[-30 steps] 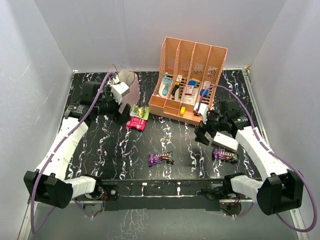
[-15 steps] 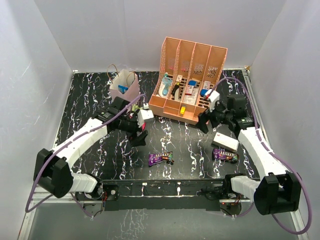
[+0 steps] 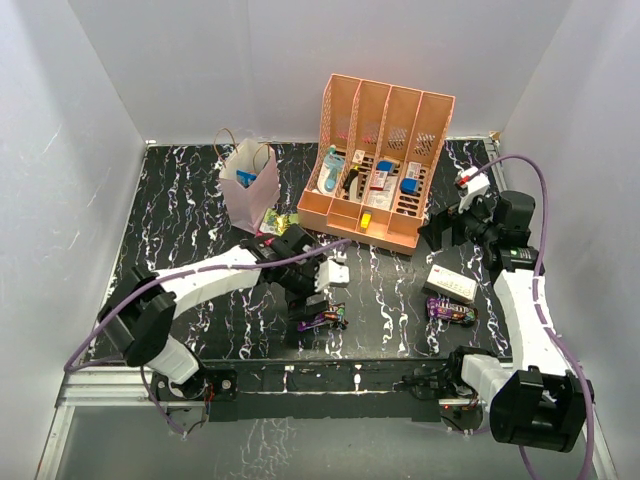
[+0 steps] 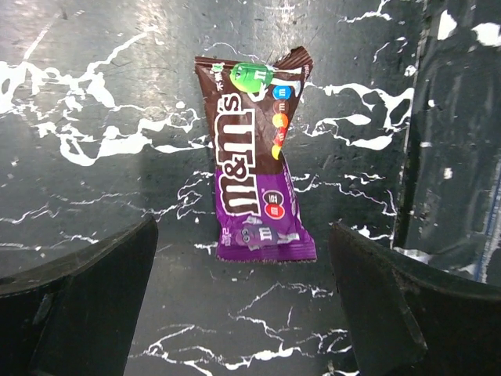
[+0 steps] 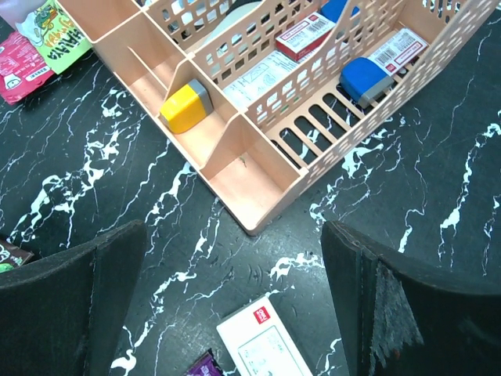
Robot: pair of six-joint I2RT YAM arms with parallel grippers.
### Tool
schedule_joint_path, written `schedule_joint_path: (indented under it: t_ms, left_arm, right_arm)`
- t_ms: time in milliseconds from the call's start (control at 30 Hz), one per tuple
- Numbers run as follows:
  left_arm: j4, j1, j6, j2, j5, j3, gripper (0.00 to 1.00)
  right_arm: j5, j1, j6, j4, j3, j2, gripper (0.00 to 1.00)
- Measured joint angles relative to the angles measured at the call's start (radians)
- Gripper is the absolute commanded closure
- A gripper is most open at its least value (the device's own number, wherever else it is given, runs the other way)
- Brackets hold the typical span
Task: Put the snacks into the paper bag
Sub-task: Pick up the snack from the center of the board.
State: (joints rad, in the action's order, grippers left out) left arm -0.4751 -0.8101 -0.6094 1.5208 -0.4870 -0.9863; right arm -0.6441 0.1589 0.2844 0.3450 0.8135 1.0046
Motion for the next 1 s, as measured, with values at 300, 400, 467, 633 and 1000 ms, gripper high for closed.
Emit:
schedule_joint_path:
  t_ms: [300,400,467,633,1000]
  left_arm:
    - [0.107,-0.072,0.019,0.105,0.089,0.04,0.17]
    - [0.137,-0.093,0.027,0.127,0.116,0.041,0.24]
    - [0.15,-0.11,0.031,0.145,0.139,0.04,0.27]
    - [0.171,-0.129,0.038,0.156,0.187,0.04,0.37]
    - [0.169,-0.136,0.034,0.154,0.222,0.04,0.63]
  right_arm:
    - [-0.046,0.047,0.0,-0.008,-0.026,-0.001,0.02]
    - [-0.061,0.047,0.0,-0.008,-0.026,-0.001,0.02]
    - [-0.069,0.047,0.001,-0.008,-0.026,0.002,0.02]
    - [-0.09,0.047,0.002,-0.008,-0.027,0.018,0.02]
    - [-0.111,0.047,0.006,-0.007,-0.027,0.03,0.02]
